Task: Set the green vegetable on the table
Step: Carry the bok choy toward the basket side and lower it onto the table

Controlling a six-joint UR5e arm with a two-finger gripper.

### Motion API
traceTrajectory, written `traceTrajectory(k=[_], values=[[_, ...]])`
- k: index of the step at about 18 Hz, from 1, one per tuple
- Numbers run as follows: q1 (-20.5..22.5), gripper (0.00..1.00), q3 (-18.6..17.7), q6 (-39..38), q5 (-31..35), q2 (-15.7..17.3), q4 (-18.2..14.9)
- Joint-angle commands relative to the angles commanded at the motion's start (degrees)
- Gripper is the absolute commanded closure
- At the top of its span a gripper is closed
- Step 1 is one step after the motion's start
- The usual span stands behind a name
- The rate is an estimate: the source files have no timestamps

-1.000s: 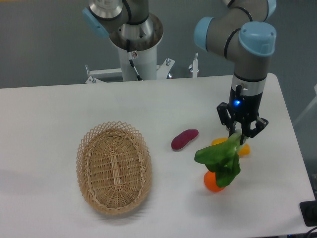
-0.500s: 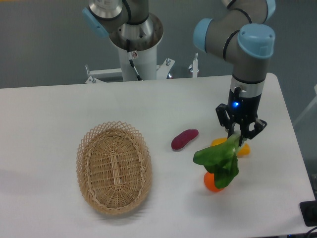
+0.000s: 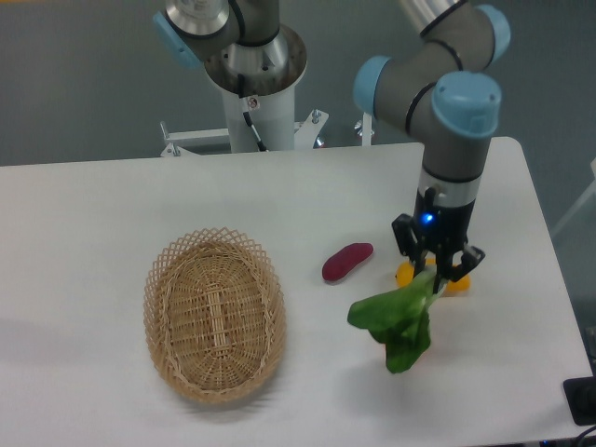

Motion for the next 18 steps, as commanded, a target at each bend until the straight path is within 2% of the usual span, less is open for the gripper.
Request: traceTrajectory(k=[3,6,11,18], values=[[-2.5,0.73,1.8,-5.1,0.1,-4.1,1.9],[-4.3,0.72,2.5,-9.5,0.1,-7.1,1.9],[-6.0,0.72,1.7,-16.2,0.0,-8.0,1.9],[-7.0,0.68,-0.6,-16.0,0.0,-7.9,2.1]])
